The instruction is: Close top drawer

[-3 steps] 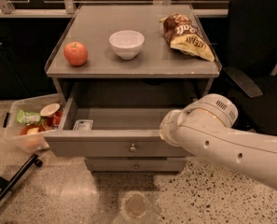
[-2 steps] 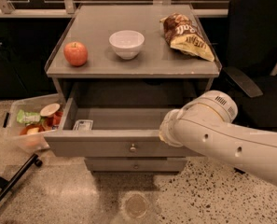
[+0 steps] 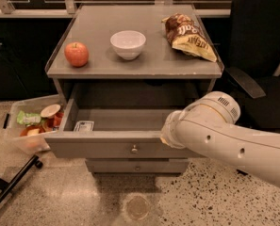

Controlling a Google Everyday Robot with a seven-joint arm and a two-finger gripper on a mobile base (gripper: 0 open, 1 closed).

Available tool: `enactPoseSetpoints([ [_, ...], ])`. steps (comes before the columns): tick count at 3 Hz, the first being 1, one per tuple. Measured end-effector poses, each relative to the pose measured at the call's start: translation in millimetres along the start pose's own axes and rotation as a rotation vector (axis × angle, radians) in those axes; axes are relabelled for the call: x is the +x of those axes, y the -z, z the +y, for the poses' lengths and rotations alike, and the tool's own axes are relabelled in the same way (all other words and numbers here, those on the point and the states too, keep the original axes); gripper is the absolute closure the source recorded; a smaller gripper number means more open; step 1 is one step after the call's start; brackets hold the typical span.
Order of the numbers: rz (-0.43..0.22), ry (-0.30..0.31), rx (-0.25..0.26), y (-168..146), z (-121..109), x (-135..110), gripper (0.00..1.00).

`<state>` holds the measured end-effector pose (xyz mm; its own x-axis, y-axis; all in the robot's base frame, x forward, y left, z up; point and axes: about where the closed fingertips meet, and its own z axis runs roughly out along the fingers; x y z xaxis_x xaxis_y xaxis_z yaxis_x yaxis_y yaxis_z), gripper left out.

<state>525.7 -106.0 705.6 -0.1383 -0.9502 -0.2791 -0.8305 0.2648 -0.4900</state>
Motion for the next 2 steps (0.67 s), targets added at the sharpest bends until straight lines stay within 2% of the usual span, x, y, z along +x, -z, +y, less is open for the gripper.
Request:
enactPoseSetpoints([
  [1, 0.0, 0.0, 0.0, 0.0, 0.0, 0.0, 0.11],
  [2, -0.01, -0.004, 0.014, 2.6, 2.3, 1.7, 0.0],
])
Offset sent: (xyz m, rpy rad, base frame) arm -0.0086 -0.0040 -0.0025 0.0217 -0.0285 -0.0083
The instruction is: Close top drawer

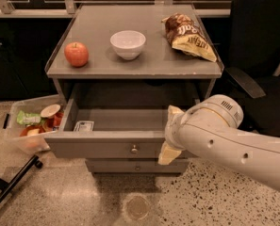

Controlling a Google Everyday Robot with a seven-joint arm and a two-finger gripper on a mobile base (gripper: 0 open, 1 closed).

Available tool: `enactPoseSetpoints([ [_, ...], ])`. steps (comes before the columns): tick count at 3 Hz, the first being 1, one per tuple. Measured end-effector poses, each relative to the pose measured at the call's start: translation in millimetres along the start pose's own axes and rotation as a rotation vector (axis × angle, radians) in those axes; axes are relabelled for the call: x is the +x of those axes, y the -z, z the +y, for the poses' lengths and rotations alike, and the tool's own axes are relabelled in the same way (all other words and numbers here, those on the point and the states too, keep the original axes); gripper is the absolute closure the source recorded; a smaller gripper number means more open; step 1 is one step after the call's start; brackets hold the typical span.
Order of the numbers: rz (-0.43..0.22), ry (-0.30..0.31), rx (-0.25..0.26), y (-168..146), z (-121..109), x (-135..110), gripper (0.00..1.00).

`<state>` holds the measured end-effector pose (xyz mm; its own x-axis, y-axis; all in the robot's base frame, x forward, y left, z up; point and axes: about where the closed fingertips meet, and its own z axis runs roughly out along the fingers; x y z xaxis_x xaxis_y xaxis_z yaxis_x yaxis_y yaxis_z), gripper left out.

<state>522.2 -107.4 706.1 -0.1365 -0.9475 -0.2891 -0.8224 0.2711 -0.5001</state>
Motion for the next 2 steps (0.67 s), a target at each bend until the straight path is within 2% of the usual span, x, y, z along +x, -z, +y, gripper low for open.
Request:
enactPoseSetpoints([
  [1, -0.003, -0.004, 0.026, -6.0, -4.9, 2.2, 0.0],
  [2, -0.007, -0.017, 0.069, -15.1, -22.4, 2.5, 0.0],
])
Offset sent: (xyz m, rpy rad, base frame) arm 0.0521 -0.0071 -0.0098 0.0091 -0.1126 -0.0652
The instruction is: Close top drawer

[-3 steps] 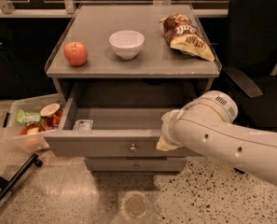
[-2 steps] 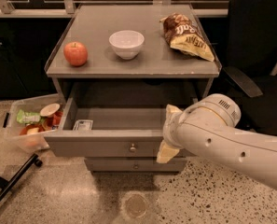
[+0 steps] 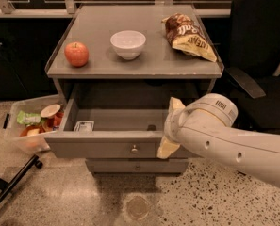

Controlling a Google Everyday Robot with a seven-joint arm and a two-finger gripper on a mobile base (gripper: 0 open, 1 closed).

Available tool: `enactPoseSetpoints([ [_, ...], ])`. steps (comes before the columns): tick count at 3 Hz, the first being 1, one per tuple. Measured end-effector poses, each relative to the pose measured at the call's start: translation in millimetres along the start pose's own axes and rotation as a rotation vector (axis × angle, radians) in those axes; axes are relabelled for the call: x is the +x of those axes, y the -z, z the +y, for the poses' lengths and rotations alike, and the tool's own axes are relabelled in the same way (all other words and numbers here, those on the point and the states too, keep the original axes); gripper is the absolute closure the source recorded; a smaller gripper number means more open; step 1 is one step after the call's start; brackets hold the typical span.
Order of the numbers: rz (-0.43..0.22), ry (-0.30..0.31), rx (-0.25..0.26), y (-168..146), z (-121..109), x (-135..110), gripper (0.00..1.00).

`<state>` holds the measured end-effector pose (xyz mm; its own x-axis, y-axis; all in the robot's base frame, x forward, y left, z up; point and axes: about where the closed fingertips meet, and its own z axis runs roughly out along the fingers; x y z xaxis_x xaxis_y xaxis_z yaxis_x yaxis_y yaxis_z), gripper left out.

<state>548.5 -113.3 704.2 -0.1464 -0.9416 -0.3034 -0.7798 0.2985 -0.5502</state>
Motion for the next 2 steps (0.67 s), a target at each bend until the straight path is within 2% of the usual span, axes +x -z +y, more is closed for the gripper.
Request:
enactPoseSetpoints([
  [1, -0.003, -0.001, 0.039, -13.2, -19.4, -4.3, 0.0],
  [2, -0.013, 0.0, 0.049, -29.1, -29.0, -9.9, 0.0],
])
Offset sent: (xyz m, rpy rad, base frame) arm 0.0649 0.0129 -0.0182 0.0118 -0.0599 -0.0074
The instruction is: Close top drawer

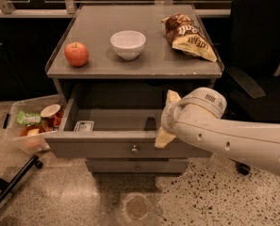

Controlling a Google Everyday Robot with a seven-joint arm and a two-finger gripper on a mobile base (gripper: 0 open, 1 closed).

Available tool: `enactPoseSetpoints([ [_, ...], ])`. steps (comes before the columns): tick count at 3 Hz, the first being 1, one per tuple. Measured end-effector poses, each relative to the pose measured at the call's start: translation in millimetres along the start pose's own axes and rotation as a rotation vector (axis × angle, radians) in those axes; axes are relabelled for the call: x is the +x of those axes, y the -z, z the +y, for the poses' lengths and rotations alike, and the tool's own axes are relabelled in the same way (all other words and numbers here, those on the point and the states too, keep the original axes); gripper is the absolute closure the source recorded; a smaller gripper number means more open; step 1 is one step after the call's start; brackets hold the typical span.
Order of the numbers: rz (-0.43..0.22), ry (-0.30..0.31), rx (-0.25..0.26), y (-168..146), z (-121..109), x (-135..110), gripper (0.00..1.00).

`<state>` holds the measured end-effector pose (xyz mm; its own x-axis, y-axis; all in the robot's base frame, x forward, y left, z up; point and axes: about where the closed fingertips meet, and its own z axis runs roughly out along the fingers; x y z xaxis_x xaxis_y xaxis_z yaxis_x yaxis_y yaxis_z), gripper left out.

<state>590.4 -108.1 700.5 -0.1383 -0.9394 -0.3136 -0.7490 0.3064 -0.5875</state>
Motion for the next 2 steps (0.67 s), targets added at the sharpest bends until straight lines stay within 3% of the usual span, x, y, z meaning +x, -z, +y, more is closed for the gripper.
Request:
enactPoseSetpoints([
  [1, -0.01, 0.0, -0.003, -16.0, -3.7, -5.2, 0.07],
  [2, -0.015, -0.002, 0.011, -25.1, -12.0, -11.0, 0.26],
])
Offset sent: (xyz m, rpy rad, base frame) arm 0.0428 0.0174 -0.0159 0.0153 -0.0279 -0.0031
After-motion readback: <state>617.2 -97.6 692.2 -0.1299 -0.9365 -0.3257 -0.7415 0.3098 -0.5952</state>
